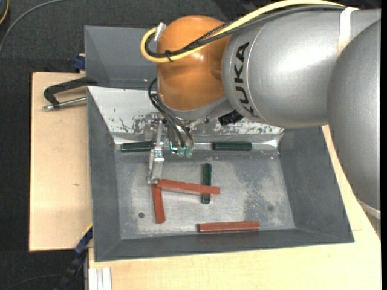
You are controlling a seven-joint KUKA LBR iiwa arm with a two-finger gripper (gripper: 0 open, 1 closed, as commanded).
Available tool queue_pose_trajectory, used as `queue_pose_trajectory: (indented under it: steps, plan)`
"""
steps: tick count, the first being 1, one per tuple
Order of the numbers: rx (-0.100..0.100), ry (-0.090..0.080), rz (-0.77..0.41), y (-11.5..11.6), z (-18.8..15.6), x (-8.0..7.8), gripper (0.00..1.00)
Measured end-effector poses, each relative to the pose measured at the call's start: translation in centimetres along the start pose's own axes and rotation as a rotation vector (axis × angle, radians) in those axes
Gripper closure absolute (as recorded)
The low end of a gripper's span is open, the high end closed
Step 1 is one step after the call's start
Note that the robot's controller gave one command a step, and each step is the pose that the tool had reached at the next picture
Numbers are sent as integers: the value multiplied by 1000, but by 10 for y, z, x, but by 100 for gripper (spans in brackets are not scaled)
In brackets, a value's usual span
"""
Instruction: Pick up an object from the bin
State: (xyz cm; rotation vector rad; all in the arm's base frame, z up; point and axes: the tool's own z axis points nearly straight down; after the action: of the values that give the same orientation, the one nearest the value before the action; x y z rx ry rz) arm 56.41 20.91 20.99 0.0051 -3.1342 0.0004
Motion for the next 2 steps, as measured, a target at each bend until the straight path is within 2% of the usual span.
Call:
queue_pose_trajectory:
  steps: [1,2]
  plan:
    - [-2,-9,-69,-66,141,-37,0]
    - [2,-4,-8,-126,140,10,0]
